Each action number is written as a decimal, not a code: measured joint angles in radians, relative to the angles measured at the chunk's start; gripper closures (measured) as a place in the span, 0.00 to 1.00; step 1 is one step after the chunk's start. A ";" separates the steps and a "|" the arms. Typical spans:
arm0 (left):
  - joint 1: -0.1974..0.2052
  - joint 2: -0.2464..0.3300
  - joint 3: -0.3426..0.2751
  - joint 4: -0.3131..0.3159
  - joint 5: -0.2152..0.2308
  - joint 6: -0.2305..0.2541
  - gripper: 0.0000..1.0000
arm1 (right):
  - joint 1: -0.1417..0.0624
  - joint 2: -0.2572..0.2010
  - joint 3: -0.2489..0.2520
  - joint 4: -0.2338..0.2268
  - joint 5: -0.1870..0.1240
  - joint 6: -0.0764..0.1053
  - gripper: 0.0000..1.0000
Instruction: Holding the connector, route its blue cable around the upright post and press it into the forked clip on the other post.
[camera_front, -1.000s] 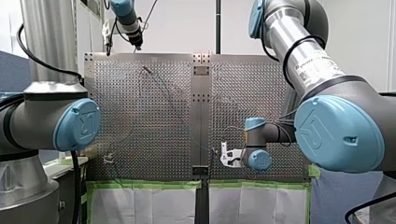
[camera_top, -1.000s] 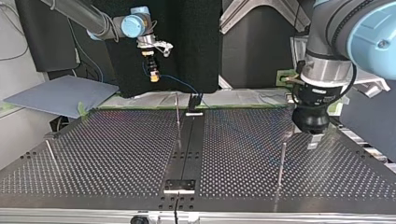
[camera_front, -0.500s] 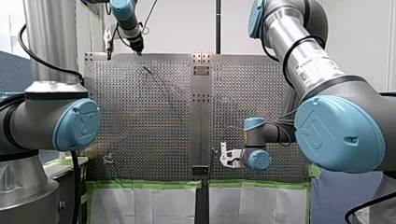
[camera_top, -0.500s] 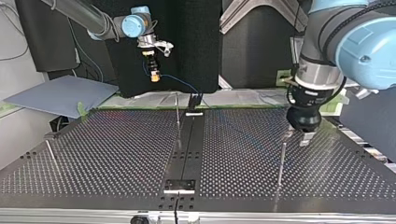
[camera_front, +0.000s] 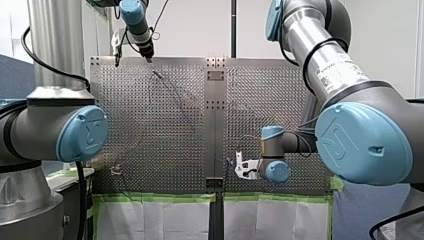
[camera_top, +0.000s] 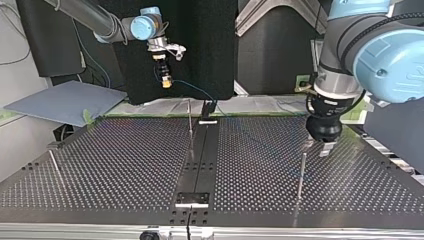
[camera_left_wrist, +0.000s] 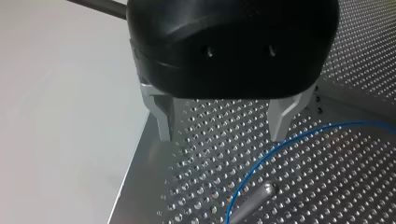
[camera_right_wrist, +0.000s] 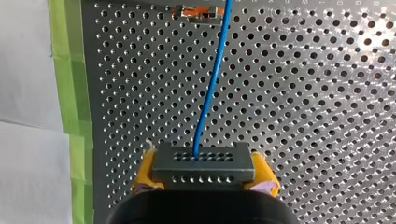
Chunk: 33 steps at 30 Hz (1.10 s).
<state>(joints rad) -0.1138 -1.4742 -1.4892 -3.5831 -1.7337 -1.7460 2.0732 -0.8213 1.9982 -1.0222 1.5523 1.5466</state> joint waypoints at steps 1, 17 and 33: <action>0.000 0.000 0.000 -0.002 -0.005 0.000 0.02 | 0.000 0.000 0.000 -0.001 -0.001 0.001 0.98; 0.000 -0.001 0.000 -0.035 -0.103 0.002 0.02 | 0.002 0.000 -0.001 -0.002 -0.008 0.005 0.98; 0.000 -0.001 0.000 -0.039 -0.108 0.003 0.02 | 0.004 0.000 -0.002 0.001 -0.009 0.005 0.98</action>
<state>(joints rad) -0.1136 -1.4750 -1.4895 -3.6219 -1.8415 -1.7434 2.0770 -0.8212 1.9966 -1.0216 1.5433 1.5511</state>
